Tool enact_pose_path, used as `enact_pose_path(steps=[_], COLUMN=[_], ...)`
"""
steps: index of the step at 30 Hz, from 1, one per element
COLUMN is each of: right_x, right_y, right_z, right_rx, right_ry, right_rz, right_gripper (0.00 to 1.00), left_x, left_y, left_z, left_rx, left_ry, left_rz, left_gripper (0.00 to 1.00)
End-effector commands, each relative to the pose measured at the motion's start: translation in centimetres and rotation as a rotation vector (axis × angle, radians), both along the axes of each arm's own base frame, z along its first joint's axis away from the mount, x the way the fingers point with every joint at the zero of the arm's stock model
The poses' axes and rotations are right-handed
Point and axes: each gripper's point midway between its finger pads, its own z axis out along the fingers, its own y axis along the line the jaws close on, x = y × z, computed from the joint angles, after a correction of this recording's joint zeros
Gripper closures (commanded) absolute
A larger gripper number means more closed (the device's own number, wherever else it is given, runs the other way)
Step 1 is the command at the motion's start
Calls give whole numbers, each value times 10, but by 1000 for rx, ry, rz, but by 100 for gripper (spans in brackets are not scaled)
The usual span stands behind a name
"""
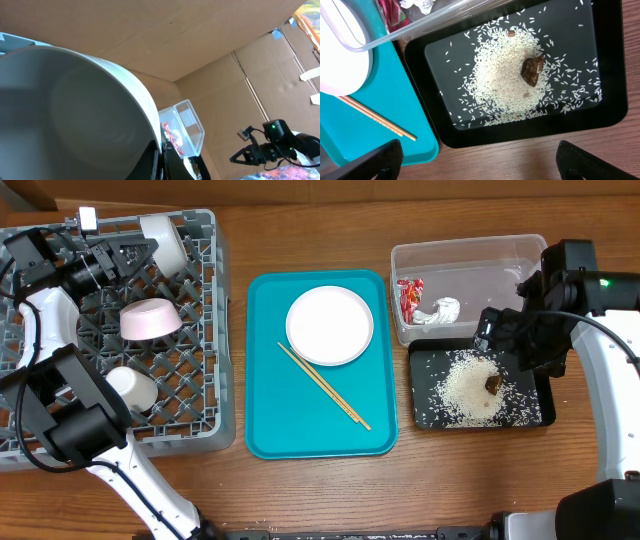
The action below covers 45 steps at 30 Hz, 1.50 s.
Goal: Sort waste into correct bins and load items into the dishwasher
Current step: 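Place the grey bowl into the back of the dish rack with the left gripper, then move the left gripper from the rack back over the teal tray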
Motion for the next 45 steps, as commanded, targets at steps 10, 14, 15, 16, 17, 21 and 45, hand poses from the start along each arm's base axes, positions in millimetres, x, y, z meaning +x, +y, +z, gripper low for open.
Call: enact_pose_path(steps=[10, 14, 15, 16, 17, 21, 45], right_x=[3, 3, 3, 3, 3, 3, -2], right_y=[-3, -3, -3, -3, -3, -3, -3], right_z=[11, 11, 11, 11, 11, 11, 10], right_rx=[-10, -10, -10, -10, -10, -10, -13], right_ry=[-37, -35, -35, -35, -35, -35, -16], right_rz=[-17, -17, -17, -17, -17, -17, -17], right_gripper=[1, 1, 1, 1, 1, 1, 0], left_x=[4, -3, -5, -7, -9, -21, -168], left_y=[4, 14, 20, 27, 33, 56, -116], left_z=[-38, -29, -27, -25, -24, -9, 13], left_rx=[-38, -85, -104, -118, -129, -120, 748], left_ry=[58, 65, 79, 100, 115, 146, 972], left_rz=[-4, -5, 2, 18, 32, 110, 368], left_gripper=[96, 56, 42, 25, 12, 0, 0])
